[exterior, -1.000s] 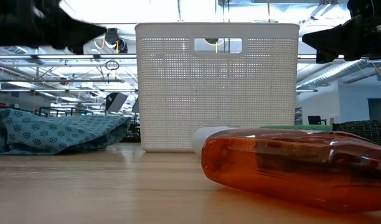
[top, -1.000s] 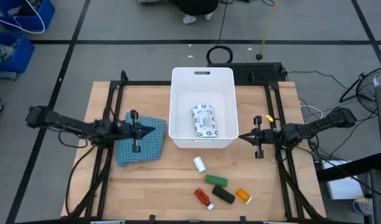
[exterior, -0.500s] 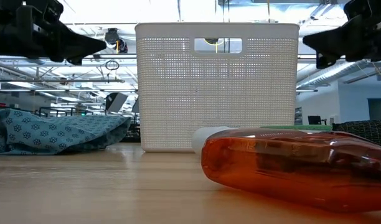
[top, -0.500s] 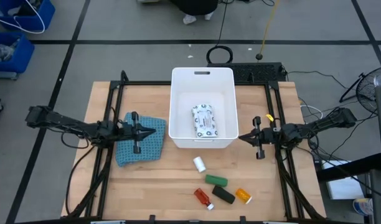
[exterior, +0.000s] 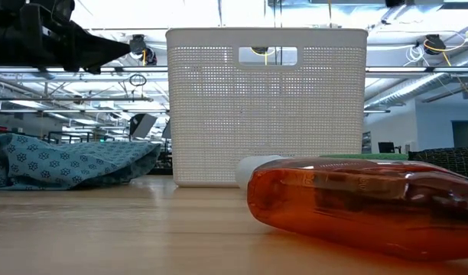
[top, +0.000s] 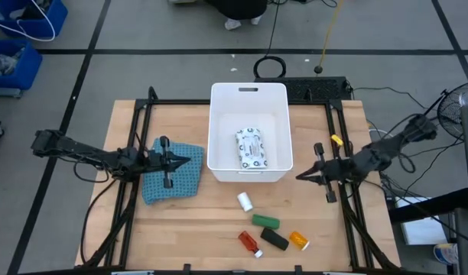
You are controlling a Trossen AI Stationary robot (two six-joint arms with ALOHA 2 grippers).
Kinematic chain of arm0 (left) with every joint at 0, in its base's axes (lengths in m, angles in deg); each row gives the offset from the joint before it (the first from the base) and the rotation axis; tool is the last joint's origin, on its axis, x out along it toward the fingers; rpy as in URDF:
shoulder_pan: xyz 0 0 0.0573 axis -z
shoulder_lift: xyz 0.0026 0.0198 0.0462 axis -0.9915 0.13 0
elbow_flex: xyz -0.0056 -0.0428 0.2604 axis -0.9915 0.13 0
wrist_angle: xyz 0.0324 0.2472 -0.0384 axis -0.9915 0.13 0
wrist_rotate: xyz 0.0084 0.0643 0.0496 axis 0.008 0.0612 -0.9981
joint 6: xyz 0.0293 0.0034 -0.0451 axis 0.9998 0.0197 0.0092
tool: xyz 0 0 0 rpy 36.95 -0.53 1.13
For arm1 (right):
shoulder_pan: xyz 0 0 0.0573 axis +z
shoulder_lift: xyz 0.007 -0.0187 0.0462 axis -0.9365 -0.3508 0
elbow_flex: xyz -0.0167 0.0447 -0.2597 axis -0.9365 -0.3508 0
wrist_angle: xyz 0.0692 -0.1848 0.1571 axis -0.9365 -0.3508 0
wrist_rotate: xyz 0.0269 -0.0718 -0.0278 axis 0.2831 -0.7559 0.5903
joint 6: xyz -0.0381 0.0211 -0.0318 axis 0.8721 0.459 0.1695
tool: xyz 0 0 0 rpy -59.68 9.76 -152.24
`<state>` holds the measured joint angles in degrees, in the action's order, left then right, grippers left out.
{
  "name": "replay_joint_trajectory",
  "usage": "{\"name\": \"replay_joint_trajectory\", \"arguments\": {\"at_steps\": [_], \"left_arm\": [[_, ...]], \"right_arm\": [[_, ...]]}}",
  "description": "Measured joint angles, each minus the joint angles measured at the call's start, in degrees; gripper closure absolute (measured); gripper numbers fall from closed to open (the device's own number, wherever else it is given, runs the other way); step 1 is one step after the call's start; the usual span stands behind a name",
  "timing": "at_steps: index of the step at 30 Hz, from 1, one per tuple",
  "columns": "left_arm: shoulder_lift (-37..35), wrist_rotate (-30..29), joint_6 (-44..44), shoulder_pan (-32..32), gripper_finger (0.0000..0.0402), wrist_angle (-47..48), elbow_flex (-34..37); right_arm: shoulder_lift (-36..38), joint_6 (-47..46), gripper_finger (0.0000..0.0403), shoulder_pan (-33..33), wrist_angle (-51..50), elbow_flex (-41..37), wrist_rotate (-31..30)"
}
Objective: Pick & place medical supplies in basket/bin
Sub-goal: Put the orange pill bottle into the white bin
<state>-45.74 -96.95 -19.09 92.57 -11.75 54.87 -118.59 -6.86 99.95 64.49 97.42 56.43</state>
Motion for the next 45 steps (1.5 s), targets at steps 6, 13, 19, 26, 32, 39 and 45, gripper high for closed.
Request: {"name": "replay_joint_trajectory", "arguments": {"at_steps": [6, 13, 19, 26, 32, 39, 45], "left_arm": [[0.0, -0.47, -0.21, 0.0, 0.0373, -0.02, 0.0], [0.0, -0.51, -3.61, 0.0, 0.0367, 0.07, 0.0], [0.0, -0.49, -8.07, 0.0, 0.038, 0.77, 0.0], [0.0, -0.47, -10.09, 0.0, 0.0398, 0.81, 0.0], [0.0, -0.47, -10.2, 0.0, 0.0376, 1.75, 0.0], [0.02, -0.47, -10.18, 0.0, 0.0367, 3.05, 0.0], [0.02, -0.45, -10.17, 0.0, 0.0378, 3.37, 0.0]], "right_arm": [[-18.4, -16.79, 0.0403, 6.31, -22.62, 17.89, -3.87], [-32.86, -35.32, 0.0403, 10.15, -33.14, 25.93, 5.25], [-39.22, -50.04, 0.0381, 10.17, -34.95, 26.03, 14.12], [-43.92, -60.17, 0.0251, 11.83, -35.66, 26.12, 20.22], [-46.95, -68.51, 0.0114, 12.03, -36.1, 26.12, 19.99], [-51.08, -75.33, 0.0055, 13.9, -34.47, 26.12, 20.86], [-54.82, -79.65, 0.0053, 15.09, -34.36, 26.09, 21.58]]}}
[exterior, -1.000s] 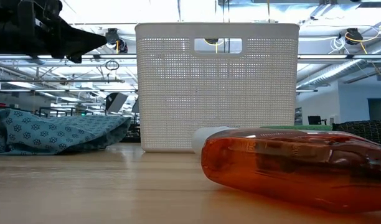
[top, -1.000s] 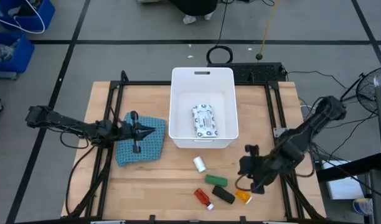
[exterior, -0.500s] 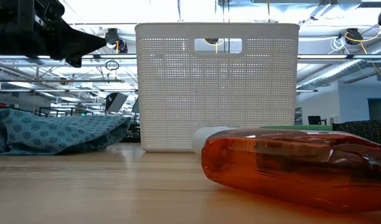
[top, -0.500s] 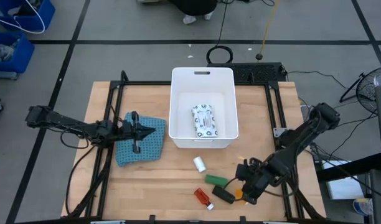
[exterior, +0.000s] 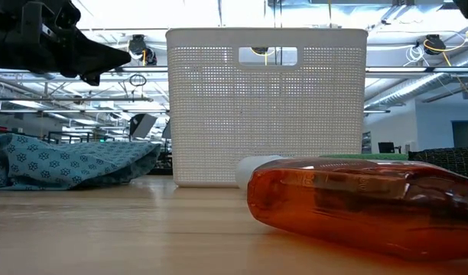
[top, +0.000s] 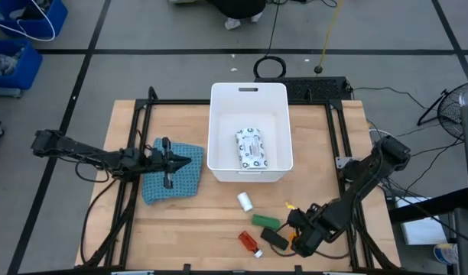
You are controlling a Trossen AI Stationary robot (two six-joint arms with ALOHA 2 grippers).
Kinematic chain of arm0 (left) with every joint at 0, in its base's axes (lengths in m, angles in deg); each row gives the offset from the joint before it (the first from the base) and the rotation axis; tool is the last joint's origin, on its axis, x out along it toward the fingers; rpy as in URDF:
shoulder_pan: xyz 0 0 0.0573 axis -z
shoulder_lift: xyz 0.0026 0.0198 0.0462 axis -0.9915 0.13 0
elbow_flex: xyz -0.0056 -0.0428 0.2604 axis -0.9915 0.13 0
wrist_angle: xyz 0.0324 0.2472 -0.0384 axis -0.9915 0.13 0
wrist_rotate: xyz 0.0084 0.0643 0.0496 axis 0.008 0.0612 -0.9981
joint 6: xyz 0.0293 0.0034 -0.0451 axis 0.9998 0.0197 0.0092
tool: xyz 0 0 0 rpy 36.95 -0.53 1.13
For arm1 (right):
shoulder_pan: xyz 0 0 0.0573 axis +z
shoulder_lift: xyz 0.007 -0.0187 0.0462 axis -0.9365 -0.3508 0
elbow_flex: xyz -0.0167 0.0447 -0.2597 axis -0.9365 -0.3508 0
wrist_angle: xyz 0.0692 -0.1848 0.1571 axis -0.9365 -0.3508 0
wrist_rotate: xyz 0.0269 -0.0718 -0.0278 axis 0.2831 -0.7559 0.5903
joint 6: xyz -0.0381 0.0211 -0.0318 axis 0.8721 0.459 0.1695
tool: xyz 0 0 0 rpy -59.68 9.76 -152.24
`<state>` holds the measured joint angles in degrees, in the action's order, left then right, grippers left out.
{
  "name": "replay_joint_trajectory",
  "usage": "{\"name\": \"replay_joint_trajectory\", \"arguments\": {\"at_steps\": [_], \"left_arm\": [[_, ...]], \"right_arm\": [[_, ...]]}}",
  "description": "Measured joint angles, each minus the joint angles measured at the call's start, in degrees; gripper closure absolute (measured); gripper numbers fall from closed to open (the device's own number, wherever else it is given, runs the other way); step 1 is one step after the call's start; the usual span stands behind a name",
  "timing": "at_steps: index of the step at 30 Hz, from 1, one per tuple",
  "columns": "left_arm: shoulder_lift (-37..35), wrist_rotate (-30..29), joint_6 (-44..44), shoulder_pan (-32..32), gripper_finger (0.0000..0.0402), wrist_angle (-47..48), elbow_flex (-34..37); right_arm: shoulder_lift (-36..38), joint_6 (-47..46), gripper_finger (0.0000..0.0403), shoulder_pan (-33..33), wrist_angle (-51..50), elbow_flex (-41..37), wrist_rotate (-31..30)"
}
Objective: Pick & place medical supplies in basket/bin
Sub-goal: Put the orange pill bottle into the white bin
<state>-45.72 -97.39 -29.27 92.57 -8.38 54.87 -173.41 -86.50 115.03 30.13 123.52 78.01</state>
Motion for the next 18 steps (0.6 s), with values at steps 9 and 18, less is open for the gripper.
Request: {"name": "replay_joint_trajectory", "arguments": {"at_steps": [9, 18], "left_arm": [[0.0, 0.0, -0.37, 0.0, 0.0397, -0.02, 0.0], [0.0, 0.02, -1.5, 0.0, 0.0363, -0.02, 0.0]], "right_arm": [[-4.27, 0.58, 0.0053, 0.04, 5.89, 0.0, 0.31], [-8.64, 1.22, 0.0063, 1.77, 5.26, 0.0, 1.64]]}}
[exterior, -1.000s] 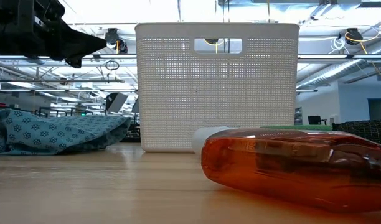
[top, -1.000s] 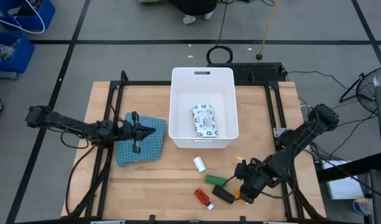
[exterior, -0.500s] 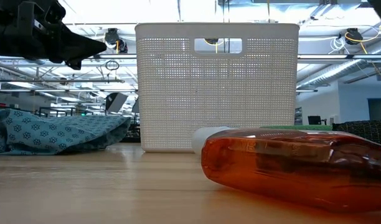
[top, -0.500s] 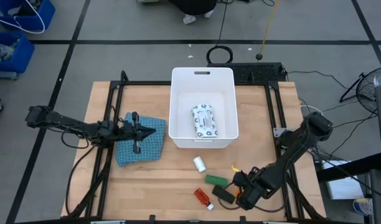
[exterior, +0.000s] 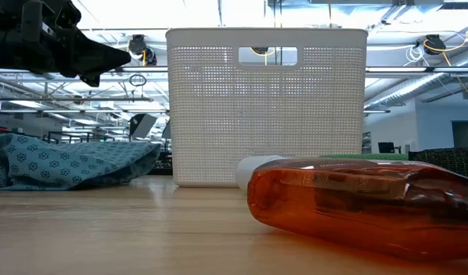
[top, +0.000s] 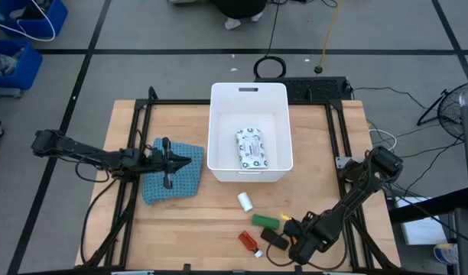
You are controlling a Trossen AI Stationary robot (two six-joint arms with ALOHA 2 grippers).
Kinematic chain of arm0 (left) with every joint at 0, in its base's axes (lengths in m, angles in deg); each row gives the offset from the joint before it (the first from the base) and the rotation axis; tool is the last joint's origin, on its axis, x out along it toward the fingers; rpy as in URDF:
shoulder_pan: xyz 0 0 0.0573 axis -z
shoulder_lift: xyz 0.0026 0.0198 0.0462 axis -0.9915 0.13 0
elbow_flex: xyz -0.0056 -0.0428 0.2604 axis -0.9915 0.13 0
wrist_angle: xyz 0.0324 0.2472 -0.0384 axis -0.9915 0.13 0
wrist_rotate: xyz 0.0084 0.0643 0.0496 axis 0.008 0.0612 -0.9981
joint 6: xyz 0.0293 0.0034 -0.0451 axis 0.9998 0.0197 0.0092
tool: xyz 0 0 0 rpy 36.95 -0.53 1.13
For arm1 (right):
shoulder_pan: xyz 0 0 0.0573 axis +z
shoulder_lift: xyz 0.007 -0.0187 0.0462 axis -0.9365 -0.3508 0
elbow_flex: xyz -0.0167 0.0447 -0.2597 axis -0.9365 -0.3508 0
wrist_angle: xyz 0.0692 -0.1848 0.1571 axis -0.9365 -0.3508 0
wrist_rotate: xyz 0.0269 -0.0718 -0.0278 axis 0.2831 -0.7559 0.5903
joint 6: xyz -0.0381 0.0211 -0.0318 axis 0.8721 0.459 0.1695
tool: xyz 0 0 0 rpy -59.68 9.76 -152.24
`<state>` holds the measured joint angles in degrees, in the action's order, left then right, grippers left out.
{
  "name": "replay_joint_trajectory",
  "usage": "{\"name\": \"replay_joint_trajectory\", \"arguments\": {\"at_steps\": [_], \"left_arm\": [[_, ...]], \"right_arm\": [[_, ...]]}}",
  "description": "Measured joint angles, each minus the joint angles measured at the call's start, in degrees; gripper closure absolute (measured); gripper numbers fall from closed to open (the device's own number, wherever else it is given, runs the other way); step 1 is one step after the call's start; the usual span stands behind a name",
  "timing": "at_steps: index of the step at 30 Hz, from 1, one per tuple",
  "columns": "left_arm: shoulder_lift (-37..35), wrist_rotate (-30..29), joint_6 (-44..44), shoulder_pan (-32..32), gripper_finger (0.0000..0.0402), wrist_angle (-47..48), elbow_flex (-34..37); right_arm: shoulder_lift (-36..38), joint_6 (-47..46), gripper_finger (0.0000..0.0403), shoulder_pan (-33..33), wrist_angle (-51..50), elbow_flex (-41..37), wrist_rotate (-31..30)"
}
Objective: Pick & place medical supplies in basket/bin
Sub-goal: Put the orange pill bottle into the white bin
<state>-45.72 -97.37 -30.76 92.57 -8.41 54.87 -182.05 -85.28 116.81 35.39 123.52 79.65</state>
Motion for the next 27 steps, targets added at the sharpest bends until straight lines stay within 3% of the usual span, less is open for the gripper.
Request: {"name": "replay_joint_trajectory", "arguments": {"at_steps": [12, 23, 27], "left_arm": [[0.0, 0.02, -1.55, 0.0, 0.036, -0.02, 0.0], [0.0, 0.02, -2.27, 0.0, 0.036, -0.02, 0.0], [0.01, 0.02, -2.7, 0.0, 0.036, -0.02, 0.0]], "right_arm": [[-1.85, -0.04, 0.008, 0.03, -0.97, -2.91, 1.1], [1.09, 3.73, 0.0254, 0.01, -3.59, -3.28, 1.1], [5.05, 4.97, 0.0267, -0.01, -3.76, -3.26, -2.66]]}}
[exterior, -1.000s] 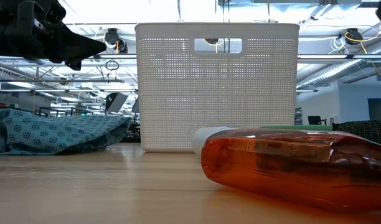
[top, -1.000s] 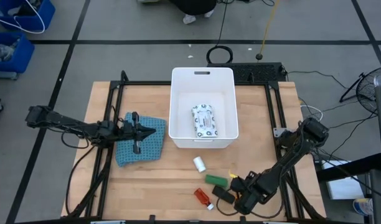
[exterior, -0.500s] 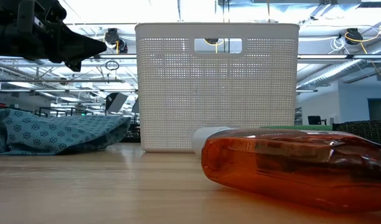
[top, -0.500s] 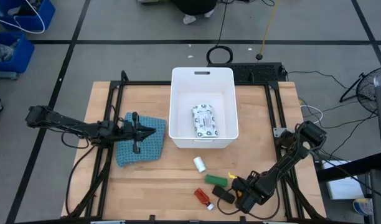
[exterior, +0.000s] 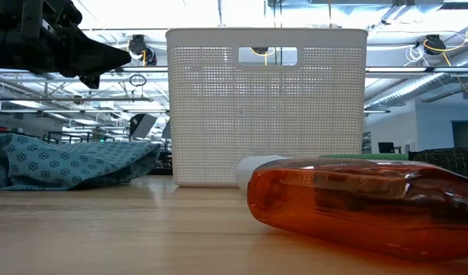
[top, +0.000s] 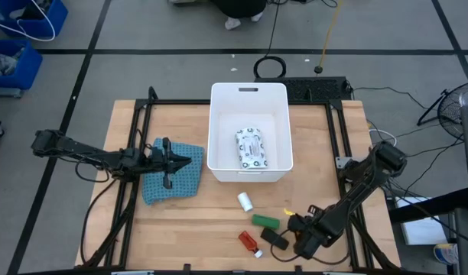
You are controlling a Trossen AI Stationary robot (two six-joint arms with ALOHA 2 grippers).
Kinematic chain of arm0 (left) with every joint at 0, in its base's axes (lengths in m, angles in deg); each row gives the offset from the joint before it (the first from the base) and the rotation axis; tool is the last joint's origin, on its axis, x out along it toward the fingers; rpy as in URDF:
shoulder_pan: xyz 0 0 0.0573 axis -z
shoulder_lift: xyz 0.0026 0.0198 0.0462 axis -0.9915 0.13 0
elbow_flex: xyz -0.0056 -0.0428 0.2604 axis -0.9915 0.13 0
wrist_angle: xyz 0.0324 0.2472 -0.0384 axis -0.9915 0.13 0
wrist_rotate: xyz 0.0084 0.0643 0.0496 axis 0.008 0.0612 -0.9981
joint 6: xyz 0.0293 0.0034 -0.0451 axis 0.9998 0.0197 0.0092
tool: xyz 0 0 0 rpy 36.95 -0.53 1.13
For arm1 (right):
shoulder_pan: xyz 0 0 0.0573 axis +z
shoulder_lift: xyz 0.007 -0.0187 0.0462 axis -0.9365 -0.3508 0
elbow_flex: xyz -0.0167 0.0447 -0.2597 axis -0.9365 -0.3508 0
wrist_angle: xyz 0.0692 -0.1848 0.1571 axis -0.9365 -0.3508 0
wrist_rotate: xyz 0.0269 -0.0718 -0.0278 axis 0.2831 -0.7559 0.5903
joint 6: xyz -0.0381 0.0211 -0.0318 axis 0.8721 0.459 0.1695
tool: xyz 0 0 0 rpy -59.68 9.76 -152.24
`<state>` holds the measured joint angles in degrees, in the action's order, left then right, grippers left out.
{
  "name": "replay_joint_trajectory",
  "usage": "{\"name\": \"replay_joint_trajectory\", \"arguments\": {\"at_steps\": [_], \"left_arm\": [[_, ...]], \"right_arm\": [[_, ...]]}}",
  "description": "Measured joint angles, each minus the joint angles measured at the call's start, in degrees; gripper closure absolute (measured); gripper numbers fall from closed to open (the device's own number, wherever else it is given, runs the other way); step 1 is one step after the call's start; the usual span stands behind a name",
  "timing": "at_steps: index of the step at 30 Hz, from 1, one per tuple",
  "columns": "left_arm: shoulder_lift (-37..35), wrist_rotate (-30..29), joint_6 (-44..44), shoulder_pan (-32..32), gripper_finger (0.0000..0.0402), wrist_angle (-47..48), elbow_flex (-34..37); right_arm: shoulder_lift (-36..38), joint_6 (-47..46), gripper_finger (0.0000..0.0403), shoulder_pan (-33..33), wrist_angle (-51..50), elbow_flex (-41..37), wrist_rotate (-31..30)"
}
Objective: Pick & place medical supplies in basket/bin
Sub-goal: Put the orange pill bottle into the white bin
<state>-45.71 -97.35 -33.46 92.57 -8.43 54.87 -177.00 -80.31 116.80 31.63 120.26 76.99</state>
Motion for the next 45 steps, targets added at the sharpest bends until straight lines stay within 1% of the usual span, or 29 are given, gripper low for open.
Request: {"name": "replay_joint_trajectory", "arguments": {"at_steps": [3, 5, 8, 10, 14, 17, 19, 21, 24, 25, 27, 29, 32, 34, 36, 38, 42, 43, 45], "left_arm": [[-0.01, 0.0, -0.04, 0.0, 0.036, 0.0, 0.0], [0.0, 0.0, -0.05, 0.0, 0.036, 0.0, 0.0], [0.0, 0.0, 0.01, 0.0, 0.036, 0.0, 0.0], [-0.02, 0.0, 0.11, 0.0, 0.036, 0.0, 0.0], [-0.01, 0.0, 0.34, 0.01, 0.036, 0.07, 0.0], [-0.02, 0.0, 0.76, 0.02, 0.036, 0.35, 0.0], [0.0, 0.0, 0.76, 0.02, 0.036, 0.87, 0.0], [-0.02, 0.0, 0.76, 0.02, 0.036, 1.47, 0.0], [-0.02, -0.01, 0.24, 0.02, 0.036, 2.77, 0.0], [0.0, 0.0, -0.14, 0.02, 0.036, 3.17, 0.0], [0.0, 0.0, -0.37, 0.02, 0.036, 3.47, 0.0], [0.0, 0.0, -0.52, 0.02, 0.036, 3.49, 0.0], [0.0, -0.01, -0.55, 0.01, 0.036, 3.48, 0.0], [-0.01, -0.02, -0.55, 0.01, 0.036, 3.48, 0.0], [0.0, -0.02, -0.54, 0.02, 0.036, 3.48, 0.0], [0.0, -0.02, -0.54, 0.02, 0.036, 3.48, 0.0], [0.0, -0.02, -0.52, 0.02, 0.036, 3.48, 0.0], [0.0, -0.04, -0.52, 0.02, 0.036, 3.48, 0.0], [0.0, -0.08, -0.5, 0.02, 0.036, 3.46, 0.0]], "right_arm": [[4.17, 1.31, 0.0263, -0.02, 0.16, 0.0, -4.58], [6.85, 2.26, 0.0249, -0.02, 0.39, 0.04, -8.46], [11.14, 7.14, 0.0235, -0.02, 1.3, 0.07, -14.99], [13.81, 14.15, 0.0235, -0.02, 3.12, 0.07, -19.38], [18.23, 32.74, 0.0239, 0.41, 7.97, 0.07, -28.51], [21.1, 45.4, 0.024, 1.05, 11.2, 0.03, -32.38], [23.71, 53.28, 0.0241, 1.29, 15.87, -1.72, -32.14], [27.36, 59.84, 0.0241, 1.64, 21.39, -5.25, -32.1], [34.29, 66.03, 0.0241, 1.64, 32.47, -12.75, -31.33], [36.88, 67.61, 0.0241, 1.41, 36.46, -15.65, -29.85], [41.72, 69.81, 0.0241, 0.79, 44.16, -21.65, -27.52], [46.11, 70.33, 0.0241, 0.26, 50.21, -27.62, -27.42], [51.13, 70.42, 0.0241, -0.35, 56.25, -34.59, -27.69], [53.32, 70.16, 0.0241, -0.85, 58.42, -38.09, -28.54], [54.75, 70.56, 0.0241, -1.72, 60.03, -40.17, -31.47], [55.87, 72.04, 0.0241, -3.36, 61.79, -40.61, -32.36], [56.9, 78.9, 0.0241, -7.25, 70.35, -39.32, -31.32], [56.96, 80.54, 0.0241, -8.41, 71.36, -38.15, -30.2], [56.8, 83.11, 0.0241, -11.19, 69.56, -34.87, -27.86]]}}
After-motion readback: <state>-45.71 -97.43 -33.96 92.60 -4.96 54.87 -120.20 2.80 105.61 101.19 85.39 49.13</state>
